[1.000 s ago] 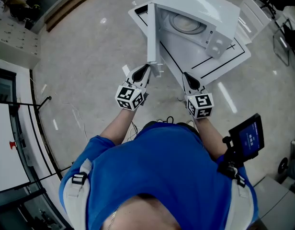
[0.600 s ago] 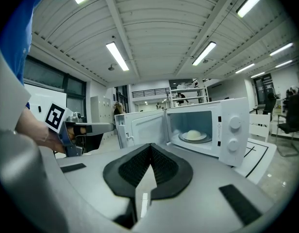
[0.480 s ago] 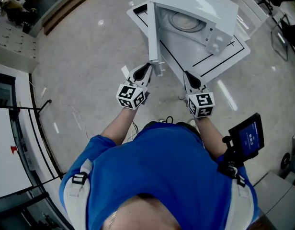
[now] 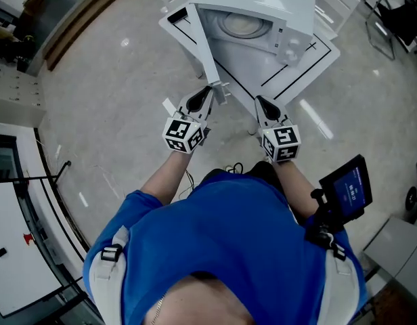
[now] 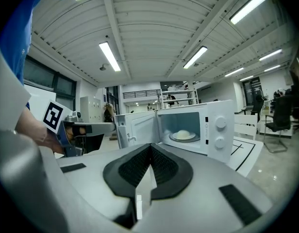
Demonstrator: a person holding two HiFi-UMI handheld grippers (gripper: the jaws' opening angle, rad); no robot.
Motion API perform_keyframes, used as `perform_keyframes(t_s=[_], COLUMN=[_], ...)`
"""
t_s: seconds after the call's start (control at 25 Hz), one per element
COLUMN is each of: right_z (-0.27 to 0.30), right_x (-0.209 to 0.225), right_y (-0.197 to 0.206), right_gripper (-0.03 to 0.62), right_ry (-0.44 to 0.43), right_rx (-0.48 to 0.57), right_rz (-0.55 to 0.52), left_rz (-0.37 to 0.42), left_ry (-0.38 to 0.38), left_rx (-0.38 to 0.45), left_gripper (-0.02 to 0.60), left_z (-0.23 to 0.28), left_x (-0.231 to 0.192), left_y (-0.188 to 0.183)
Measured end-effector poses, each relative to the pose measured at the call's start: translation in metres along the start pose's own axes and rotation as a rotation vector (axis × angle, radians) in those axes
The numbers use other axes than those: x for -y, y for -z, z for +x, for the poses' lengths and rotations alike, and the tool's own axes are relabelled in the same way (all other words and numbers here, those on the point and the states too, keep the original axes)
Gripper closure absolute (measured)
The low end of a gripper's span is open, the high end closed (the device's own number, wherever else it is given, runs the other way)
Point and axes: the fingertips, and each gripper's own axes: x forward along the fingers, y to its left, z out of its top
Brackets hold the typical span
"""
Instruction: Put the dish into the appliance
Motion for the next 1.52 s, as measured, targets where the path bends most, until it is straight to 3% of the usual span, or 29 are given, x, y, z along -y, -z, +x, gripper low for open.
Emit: perform_keyframes(t_s=[0.44,0.68,0.88,1.12,1.52], right_z=[-0.003,0.002,0.002,0.006,0.012], right_x=[0.023,0.086,0.094,0.147,0.175], right_y=[0.000,-0.011,-0.013,-0.023,-0.028], right_gripper=[0.592,0.592,0.592,0.592,0.592], right_ry=[0.056,0.078,0.094,0.106,0.123], right_rx=[0.005,0.009,0.013,0.017,0.027], right_rz=[0.002,0.004,0.000,-0.001,0.001], left_rz=[0.035,0.049,0.063,0.069,0.063], left_ry=[0.124,0.171,0.199,0.199,0.152], left_rx=[-0.013,-0.026,-0.026,-0.032,-0.047], left_gripper=[0.571,0.571,0.571,0.571,0.571], left_z=[0.033,0.098,0.110,0.169,0.205], left_x=[0.035,0.060,0.065,0.079,0.061], left_y=[0.004,-0.001,-0.001,-0.008,-0.008])
